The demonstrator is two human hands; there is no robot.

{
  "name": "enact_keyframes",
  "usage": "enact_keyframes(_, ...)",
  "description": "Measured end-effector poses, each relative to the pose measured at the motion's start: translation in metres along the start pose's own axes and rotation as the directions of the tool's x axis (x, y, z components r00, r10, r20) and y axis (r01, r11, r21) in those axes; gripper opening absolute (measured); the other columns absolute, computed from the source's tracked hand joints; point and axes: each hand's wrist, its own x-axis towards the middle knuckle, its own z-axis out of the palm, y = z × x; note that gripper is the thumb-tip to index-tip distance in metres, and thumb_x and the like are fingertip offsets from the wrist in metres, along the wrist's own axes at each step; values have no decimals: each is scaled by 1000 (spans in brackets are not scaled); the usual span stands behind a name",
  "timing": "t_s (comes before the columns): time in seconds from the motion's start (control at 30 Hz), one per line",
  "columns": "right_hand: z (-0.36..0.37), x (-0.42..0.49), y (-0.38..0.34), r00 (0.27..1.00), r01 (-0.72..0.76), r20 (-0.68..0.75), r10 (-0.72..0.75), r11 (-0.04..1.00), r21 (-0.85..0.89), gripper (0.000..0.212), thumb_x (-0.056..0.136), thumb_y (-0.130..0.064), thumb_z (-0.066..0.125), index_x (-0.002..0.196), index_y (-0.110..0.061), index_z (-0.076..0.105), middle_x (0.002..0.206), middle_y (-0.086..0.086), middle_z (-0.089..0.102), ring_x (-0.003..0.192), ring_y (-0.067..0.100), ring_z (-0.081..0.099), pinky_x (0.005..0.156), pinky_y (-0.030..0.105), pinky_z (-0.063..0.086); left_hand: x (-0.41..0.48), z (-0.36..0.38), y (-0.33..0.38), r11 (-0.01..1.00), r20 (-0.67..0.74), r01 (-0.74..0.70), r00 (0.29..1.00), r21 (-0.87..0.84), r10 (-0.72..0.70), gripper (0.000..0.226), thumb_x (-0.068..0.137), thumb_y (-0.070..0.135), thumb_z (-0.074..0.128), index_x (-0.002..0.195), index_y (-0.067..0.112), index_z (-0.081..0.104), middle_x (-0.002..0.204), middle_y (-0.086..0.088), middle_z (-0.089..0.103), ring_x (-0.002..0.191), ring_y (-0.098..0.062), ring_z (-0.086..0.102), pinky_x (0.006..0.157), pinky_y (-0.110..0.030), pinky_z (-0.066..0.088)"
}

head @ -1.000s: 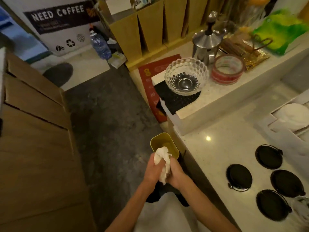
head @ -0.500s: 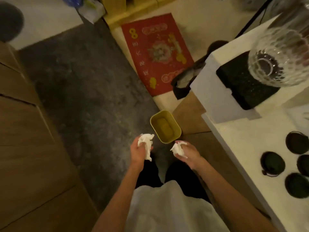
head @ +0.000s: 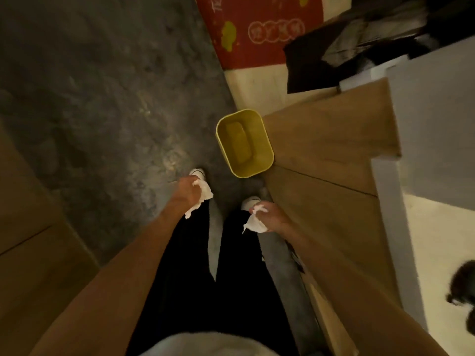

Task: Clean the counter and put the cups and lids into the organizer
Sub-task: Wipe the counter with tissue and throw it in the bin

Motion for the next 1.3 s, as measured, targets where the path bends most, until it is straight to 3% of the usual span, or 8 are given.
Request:
enact_keyframes(0.1, -3, 62, -10, 998, 68, -9, -68, 998, -18, 29, 90, 0, 46, 104, -4, 71, 122, 14, 66, 114, 28, 59, 87, 23, 43, 45, 7, 10, 995, 24, 75, 997, -63, -73, 37, 70, 17, 44, 42, 26, 65, 42, -3, 56, 30, -19, 47, 33, -22, 37)
enact_keyframes(0.2, -7, 120, -22, 996, 74, -58, -73, 997, 8, 27, 88, -7, 49, 96, -18, 73, 118, 8, 68, 112, 26, 60, 97, 35, 47, 81, 11, 17, 998, 37, 58, 998, 24, -59, 28, 55, 26, 42, 30, 19, 53, 31, 2, 43, 36, -26, 41, 30, -16, 32)
enact_keyframes(0.4, -10, 227, -26, 995, 90, -59, -86, 993, 77, 26, 92, -11, 50, 110, -22, 64, 128, 8, 62, 115, 27, 58, 79, 23, 45, 162, 44, 5, 998, 43, 21, 999, 64, -24, 29, 95, 39, 47, 91, 17, 66, 90, -5, 68, 86, -25, 59, 75, -31, 40)
enact_keyframes(0.57, -23, 289, -13, 945, 128, -309, -106, 990, 52, 47, 92, -20, 52, 139, -20, 47, 141, 14, 37, 123, 33, 46, 94, 33, 44, 209, 77, 12, 989, 43, -14, 999, 146, 8, 51, 94, 23, 54, 141, 12, 35, 141, -16, 31, 126, -35, 41, 97, -38, 39)
enact_keyframes(0.7, -28, 315, -1, 935, 137, -318, -157, 987, -86, 55, 88, -12, 55, 139, -28, 43, 144, 12, 27, 127, 35, 37, 99, 42, 43, 234, 106, 30, 956, 15, -175, 984, 236, 176, 58, 91, 19, 58, 142, 13, 30, 141, -15, 25, 132, -34, 31, 109, -46, 36)
enact_keyframes(0.83, -25, 329, 16, 872, 278, -360, -333, 940, -197, 60, 91, -5, 57, 144, -27, 39, 143, 12, 31, 129, 30, 39, 89, 25, 36, 254, 126, 42, 761, 112, -431, 893, 485, 435, 63, 90, 3, 61, 145, 13, 30, 146, -19, 25, 131, -36, 34, 106, -44, 41)
enact_keyframes(0.97, -17, 326, 18, 803, 349, -426, -416, 909, -229, 61, 91, -5, 59, 146, -23, 38, 140, 13, 36, 128, 30, 42, 98, 33, 41, 265, 136, 52, 582, 187, -591, 774, 559, 605, 58, 94, 7, 58, 147, 14, 36, 145, -16, 34, 129, -33, 40, 108, -37, 38)
enact_keyframes(1.3, -19, 280, 7, 924, 204, -263, -277, 940, -273, 105, 76, -39, 79, 153, -35, 8, 161, 13, 6, 146, 38, 11, 115, 46, 19, 230, 106, 53, 421, 308, -422, 898, 803, 314, 84, 93, 42, 61, 155, 40, 5, 165, -8, -12, 149, -38, -17, 118, -65, 7)
